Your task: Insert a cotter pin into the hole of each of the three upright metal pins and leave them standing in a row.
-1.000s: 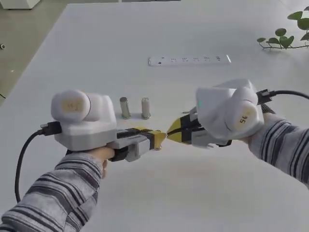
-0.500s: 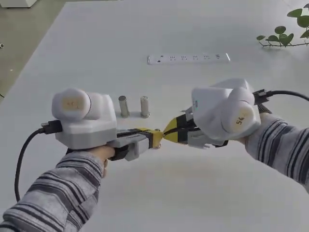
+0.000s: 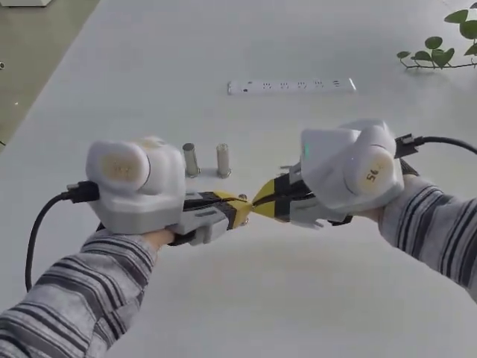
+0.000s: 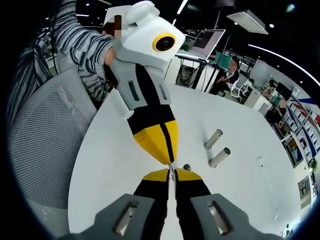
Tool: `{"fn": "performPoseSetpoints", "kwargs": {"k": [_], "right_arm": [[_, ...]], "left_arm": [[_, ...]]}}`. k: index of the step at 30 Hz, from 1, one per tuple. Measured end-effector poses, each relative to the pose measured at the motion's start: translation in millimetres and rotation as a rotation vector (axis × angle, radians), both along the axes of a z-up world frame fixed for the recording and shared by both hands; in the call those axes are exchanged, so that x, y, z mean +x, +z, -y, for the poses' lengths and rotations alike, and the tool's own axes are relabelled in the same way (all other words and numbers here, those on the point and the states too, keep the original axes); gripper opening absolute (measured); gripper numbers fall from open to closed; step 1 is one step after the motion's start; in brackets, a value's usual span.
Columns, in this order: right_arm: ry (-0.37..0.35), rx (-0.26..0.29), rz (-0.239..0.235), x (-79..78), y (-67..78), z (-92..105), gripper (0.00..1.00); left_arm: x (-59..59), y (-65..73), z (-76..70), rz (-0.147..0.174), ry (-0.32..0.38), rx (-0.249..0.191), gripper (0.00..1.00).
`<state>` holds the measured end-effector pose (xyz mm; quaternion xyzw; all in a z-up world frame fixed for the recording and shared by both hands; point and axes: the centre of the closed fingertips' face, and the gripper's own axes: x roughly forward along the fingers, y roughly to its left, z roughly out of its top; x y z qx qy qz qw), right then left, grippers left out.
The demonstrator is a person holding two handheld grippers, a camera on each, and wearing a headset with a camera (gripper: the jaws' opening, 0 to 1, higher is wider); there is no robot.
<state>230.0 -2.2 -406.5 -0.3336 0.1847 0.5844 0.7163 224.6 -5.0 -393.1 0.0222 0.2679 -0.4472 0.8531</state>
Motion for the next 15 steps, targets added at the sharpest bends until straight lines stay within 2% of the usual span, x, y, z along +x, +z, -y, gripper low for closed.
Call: {"fn": "performPoseSetpoints", "kwargs": {"k": [2, 6, 7, 8, 9, 13, 14, 15], "right_arm": [[-0.026, 0.007, -0.016, 2.4, -1.1, 1.1, 0.02], [-0.057, 0.05, -0.076, 2.5, -0.2, 0.5, 0.04], [-0.065, 0.064, -0.116, -0.4, -0.9, 0.2, 0.05], [-0.076, 0.073, -0.134, -0.7, -0.7, 0.4, 0.05], [-0.074, 0.08, -0.142, -1.1, 0.3, 0.6, 0.06], [-0.092, 0.123, -0.223, -5.0, -0.1, 2.4, 0.07], [-0.099, 0.132, -0.239, -5.3, -0.6, 2.9, 0.07], [-0.103, 0.138, -0.263, -6.1, -1.7, 4.0, 0.07]], "left_arm": [[-1.3, 0.2, 0.6, 0.01, -0.014, 0.011, 0.0], [-2.4, 4.1, 3.1, 0.073, -0.068, 0.037, 0.0], [-3.3, 6.1, 4.5, 0.089, -0.086, 0.037, 0.0], [-4.5, 8.1, 5.3, 0.11, -0.107, 0.045, 0.0], [-4.3, 9.5, 5.5, 0.142, -0.132, 0.064, 0.0], [-7.0, 9.9, 6.6, 0.174, -0.179, 0.098, 0.0], [-7.2, 8.8, 6.2, 0.197, -0.203, 0.127, 0.0], [-8.4, 7.8, 6.0, 0.204, -0.216, 0.143, 0.0]]}}
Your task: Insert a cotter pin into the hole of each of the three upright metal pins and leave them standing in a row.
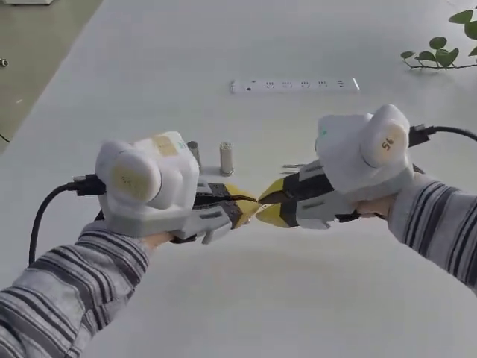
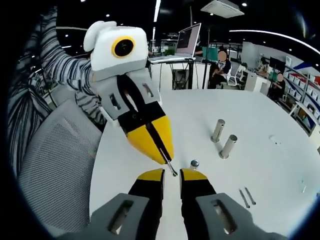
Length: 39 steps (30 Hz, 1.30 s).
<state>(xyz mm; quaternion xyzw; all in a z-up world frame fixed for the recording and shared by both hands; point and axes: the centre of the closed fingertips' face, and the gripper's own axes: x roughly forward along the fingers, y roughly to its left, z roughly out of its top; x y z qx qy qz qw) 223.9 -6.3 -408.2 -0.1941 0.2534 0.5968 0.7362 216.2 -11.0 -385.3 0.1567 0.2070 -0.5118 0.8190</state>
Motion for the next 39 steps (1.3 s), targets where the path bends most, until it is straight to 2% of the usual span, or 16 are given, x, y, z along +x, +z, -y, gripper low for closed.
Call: {"fn": "performPoseSetpoints", "kwargs": {"k": [1, 5, 8, 13, 16, 27, 32, 39], "right_arm": [[-0.004, 0.007, -0.007, 0.5, -0.1, 0.5, 0.07], [0.017, 0.029, -0.039, -6.8, 1.3, 0.8, 0.05], [0.037, 0.04, -0.072, -13.1, 1.4, 0.5, 0.04], [0.067, 0.02, -0.082, -20.5, -0.5, 3.3, 0.0], [0.07, 0.015, -0.088, -23.4, -0.3, 4.5, 0.0], [0.107, -0.013, -0.038, -25.2, 5.1, 5.5, 0.0], [0.134, -0.04, -0.006, -25.9, 3.8, 5.6, 0.0], [0.161, -0.051, 0.025, -25.7, 3.1, 6.0, 0.0]], "left_arm": [[-1.6, -0.4, 0.7, 0.017, -0.025, 0.017, 0.0], [-8.3, 1.5, 5.3, 0.025, -0.068, 0.013, 0.0], [-10.5, -0.9, 6.2, 0.042, -0.099, 0.048, 0.0], [-14.4, -0.4, 9.0, 0.043, -0.139, 0.044, 0.0], [-16.5, -2.7, 8.3, 0.043, -0.155, 0.058, 0.0], [-13.8, -7.1, 3.7, 0.03, -0.131, 0.055, 0.0], [-14.4, -8.4, 3.6, 0.027, -0.127, 0.057, 0.0], [-15.3, -8.9, 3.0, 0.016, -0.117, 0.048, 0.0]]}}
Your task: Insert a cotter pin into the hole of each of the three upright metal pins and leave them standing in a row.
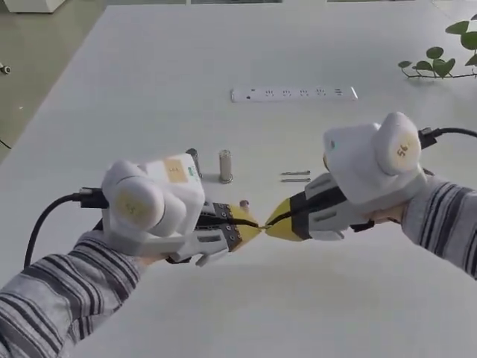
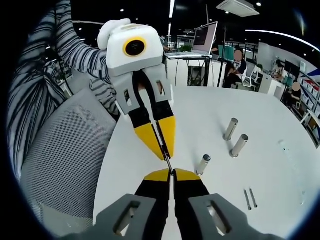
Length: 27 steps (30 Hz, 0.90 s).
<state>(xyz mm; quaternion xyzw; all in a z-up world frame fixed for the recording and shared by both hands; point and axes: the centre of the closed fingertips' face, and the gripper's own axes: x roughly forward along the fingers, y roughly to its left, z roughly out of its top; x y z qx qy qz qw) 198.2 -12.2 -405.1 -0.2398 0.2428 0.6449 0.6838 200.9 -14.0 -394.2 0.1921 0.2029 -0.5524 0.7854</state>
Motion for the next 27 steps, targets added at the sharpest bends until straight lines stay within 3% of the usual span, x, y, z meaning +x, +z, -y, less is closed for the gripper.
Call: {"fn": "performPoseSetpoints", "kwargs": {"k": [3, 12, 19, 24, 27], "right_arm": [[0.028, -0.006, 0.029, -0.3, -1.1, 0.8, 0.0], [0.039, -0.035, 0.039, 2.8, -5.7, 6.5, 0.0], [-0.026, -0.08, 0.062, 21.7, -13.8, 19.8, 0.0], [-0.074, -0.114, 0.051, 29.7, -19.7, 24.5, 0.0], [-0.1, -0.141, 0.045, 33.7, -24.1, 26.4, 0.0]], "left_arm": [[-0.5, -0.4, -0.2, -0.005, 0.002, 0.0, 0.0], [4.9, -5.9, -6.5, -0.008, 0.05, 0.004, 0.0], [17.7, -6.0, -18.3, -0.021, 0.173, -0.053, 0.06], [25.4, -7.5, -22.3, -0.028, 0.266, -0.107, 0.07], [27.0, -13.4, -23.1, -0.043, 0.298, -0.117, 0.07]]}}
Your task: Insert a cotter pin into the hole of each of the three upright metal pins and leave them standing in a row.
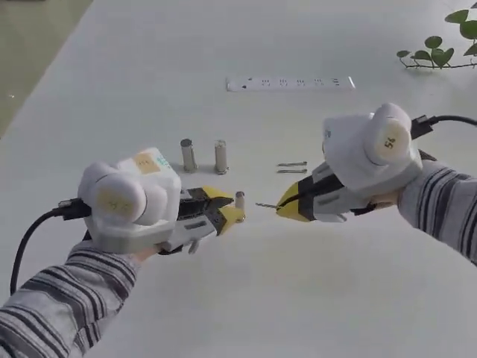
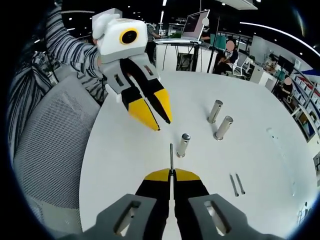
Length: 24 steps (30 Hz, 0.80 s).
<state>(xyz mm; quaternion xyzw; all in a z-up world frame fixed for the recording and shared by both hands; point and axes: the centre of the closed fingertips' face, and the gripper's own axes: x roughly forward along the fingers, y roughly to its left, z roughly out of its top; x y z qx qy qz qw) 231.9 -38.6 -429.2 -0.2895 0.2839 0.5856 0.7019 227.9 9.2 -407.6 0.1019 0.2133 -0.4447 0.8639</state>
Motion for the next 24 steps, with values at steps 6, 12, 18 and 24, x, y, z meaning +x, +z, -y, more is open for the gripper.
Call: {"fn": "performPoseSetpoints", "kwargs": {"k": [6, 12, 18, 24], "right_arm": [[-0.023, -0.011, -0.009, 5.6, -4.3, -3.3, 0.0], [-0.047, -0.016, -0.017, 11.2, -7.6, -7.8, 0.0], [-0.064, -0.014, -0.023, 20.4, -11.9, -7.7, 0.0], [-0.064, -0.018, -0.026, 20.8, -14.7, -10.7, 0.0]], "left_arm": [[11.5, -14.5, -4.9, -0.002, 0.112, -0.01, 0.1], [16.1, -27.9, -0.6, -0.028, 0.144, 0.009, 0.11], [24.9, -35.6, 1.0, -0.048, 0.179, 0.018, 0.11], [34.0, -44.9, 4.1, -0.076, 0.21, 0.015, 0.09]]}}
